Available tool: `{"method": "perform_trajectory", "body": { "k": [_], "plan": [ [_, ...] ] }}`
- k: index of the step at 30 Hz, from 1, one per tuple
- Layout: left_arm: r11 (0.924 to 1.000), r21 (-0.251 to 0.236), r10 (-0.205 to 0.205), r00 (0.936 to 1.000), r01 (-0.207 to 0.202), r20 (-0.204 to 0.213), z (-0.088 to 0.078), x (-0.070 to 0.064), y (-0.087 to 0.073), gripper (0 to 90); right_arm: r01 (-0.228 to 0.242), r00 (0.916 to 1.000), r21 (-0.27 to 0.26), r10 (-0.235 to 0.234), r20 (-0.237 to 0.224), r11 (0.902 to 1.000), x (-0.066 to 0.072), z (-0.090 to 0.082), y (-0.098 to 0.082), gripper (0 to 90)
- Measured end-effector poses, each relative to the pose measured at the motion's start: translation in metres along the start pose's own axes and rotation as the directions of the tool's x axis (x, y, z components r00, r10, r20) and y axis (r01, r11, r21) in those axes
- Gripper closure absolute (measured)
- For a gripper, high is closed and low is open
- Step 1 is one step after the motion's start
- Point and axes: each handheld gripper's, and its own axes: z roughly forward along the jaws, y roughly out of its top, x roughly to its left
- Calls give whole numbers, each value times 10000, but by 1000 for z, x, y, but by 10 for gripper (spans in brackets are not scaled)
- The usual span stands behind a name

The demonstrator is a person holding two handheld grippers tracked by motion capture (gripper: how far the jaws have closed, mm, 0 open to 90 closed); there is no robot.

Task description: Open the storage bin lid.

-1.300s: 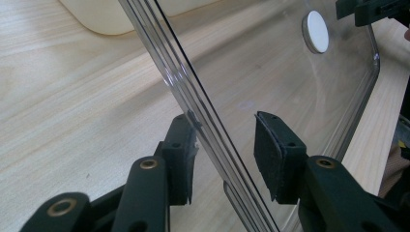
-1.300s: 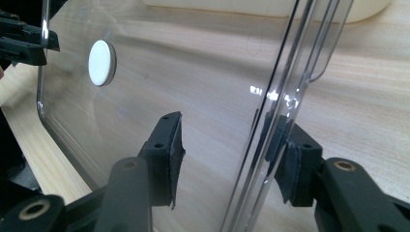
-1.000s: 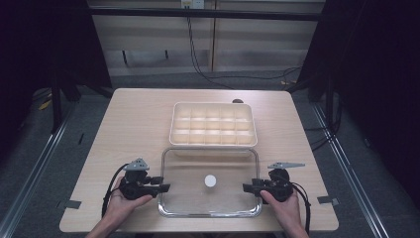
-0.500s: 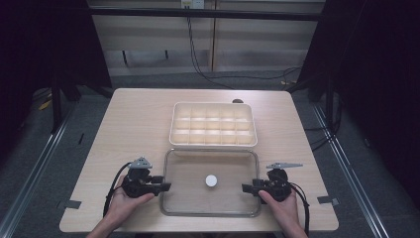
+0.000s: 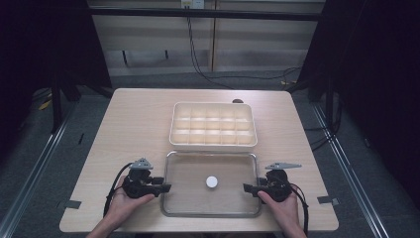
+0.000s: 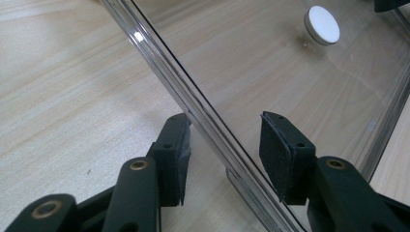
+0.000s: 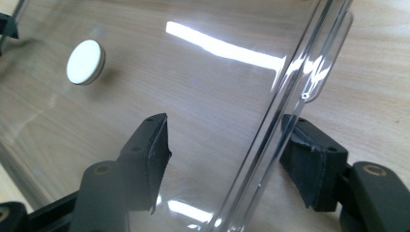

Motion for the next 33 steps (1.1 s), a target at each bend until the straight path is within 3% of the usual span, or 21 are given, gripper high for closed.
{"method": "perform_trajectory", "body": {
  "k": [16,22,23,24,31,33],
  "plan": [
    [9997,238,41,9992,-31,-402,4,-3,0,480,-205,9997,-226,207,105,9995,-4,-1,0,386],
    [9991,392,-166,9997,174,-193,4,-1,0,416,-237,9997,-536,242,96,9983,-5,-5,1,382],
    [9989,462,-15,9990,35,-437,4,-2,0,414,-208,9996,-614,218,166,9979,-5,-6,1,380],
    [9995,273,197,9976,-179,-671,4,-3,0,414,-187,9998,-726,195,104,9972,-5,-6,1,377],
    [9995,-206,212,9984,-223,-532,-3,-4,2,412,-74,9997,-1083,48,-242,9941,-3,-11,2,361],
    [9992,-309,220,9984,-237,-530,-6,-5,2,399,131,9989,-1277,-187,-424,9917,-2,-14,2,351]
  ]
}}
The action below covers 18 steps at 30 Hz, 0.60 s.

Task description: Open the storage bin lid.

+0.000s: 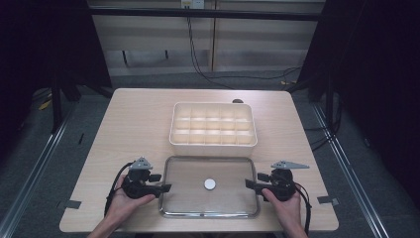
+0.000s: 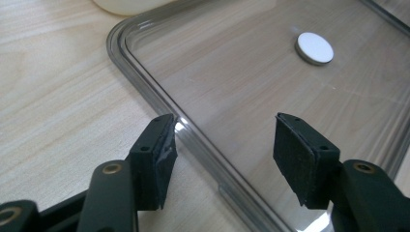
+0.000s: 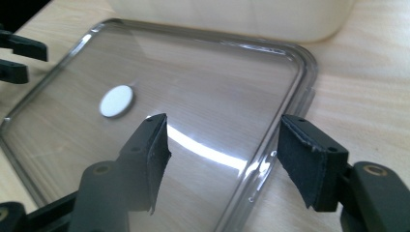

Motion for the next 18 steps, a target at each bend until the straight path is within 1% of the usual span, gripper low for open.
{"method": "perform_trajectory", "body": {
  "k": [1,2,4,6,9,10,11,13,14,16,17,18],
  "plan": [
    [10000,-57,27,10000,-27,12,-2,-2,0,389,22,10000,-35,-22,-69,10000,1,-1,0,344],
    [9999,-128,74,10000,-75,-48,-4,-3,0,383,119,9997,-117,-121,-233,9999,2,-3,1,337],
    [9994,-311,123,9999,-124,-34,-9,-6,-1,361,230,9991,-202,-237,-360,9995,5,-7,1,325],
    [9988,-478,79,9999,-83,-86,-14,-7,-2,348,311,9979,-255,-325,-564,9992,8,-12,2,323],
    [9985,-530,108,9997,-119,-215,-22,-8,-3,332,516,9969,-481,-543,-566,9975,13,-19,4,321],
    [9982,-595,8,9997,-23,-260,-25,-9,-3,327,569,9963,-571,-603,-605,9967,14,-22,5,315],
    [9981,-616,-72,9997,56,-252,-29,-9,-3,322,640,9965,-566,-669,-505,9963,16,-25,6,315],
    [9968,-797,-2,9994,-27,-354,-35,-12,-4,318,1007,9944,-639,-1025,-257,9929,19,-32,4,315],
    [9968,-798,15,9989,-52,-466,-38,-13,-6,316,1051,9941,-671,-1067,-206,9922,20,-36,2,315],
    [9967,-800,-185,9973,128,-708,-42,-14,-10,326,992,9948,-877,-1008,-140,9912,18,-43,-3,315],
    [9965,-809,-285,9965,221,-784,-44,-14,-12,308,897,9957,-1144,-916,-115,9894,16,-50,-7,283],
    [9953,-912,-406,9959,332,-810,-47,-14,-15,308,897,9957,-1144,-916,-115,9894,16,-50,-7,283]
  ]
}}
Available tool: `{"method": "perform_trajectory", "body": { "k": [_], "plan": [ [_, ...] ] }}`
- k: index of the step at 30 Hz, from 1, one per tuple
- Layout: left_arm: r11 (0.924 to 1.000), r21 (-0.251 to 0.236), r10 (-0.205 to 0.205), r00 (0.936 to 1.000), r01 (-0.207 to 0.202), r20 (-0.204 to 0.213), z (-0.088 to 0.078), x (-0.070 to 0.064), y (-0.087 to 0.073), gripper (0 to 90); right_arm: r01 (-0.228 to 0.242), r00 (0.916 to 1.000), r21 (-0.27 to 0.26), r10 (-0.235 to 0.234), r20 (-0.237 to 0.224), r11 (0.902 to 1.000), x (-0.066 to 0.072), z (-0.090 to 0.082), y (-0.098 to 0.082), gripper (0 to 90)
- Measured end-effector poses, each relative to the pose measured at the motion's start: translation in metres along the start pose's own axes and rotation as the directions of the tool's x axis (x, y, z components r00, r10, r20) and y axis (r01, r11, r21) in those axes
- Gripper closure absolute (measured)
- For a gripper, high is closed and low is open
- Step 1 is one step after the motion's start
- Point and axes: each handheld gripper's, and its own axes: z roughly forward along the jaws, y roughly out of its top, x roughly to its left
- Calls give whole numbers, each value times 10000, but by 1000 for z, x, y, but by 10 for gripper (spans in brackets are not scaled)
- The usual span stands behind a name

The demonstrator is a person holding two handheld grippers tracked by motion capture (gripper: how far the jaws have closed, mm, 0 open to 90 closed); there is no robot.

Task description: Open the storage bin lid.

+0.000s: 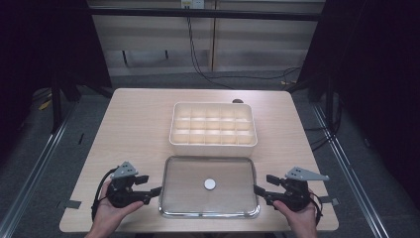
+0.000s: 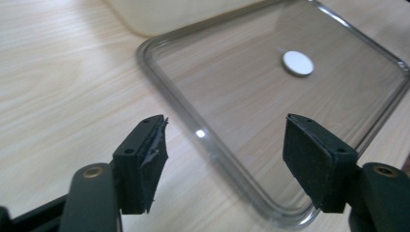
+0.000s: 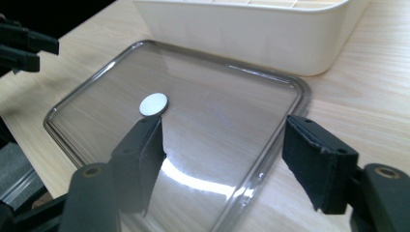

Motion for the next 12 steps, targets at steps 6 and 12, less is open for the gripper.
{"method": "perform_trajectory", "body": {
  "k": [6,12],
  "plan": [
    [9948,-1015,33,9997,-56,-227,-19,5,-6,259,-372,9987,-989,405,319,9944,-11,-23,0,225],
    [9895,-1437,-242,9972,138,-710,-22,22,-14,212,-539,9965,-978,598,589,9937,-24,-28,-3,171]
  ]
}}
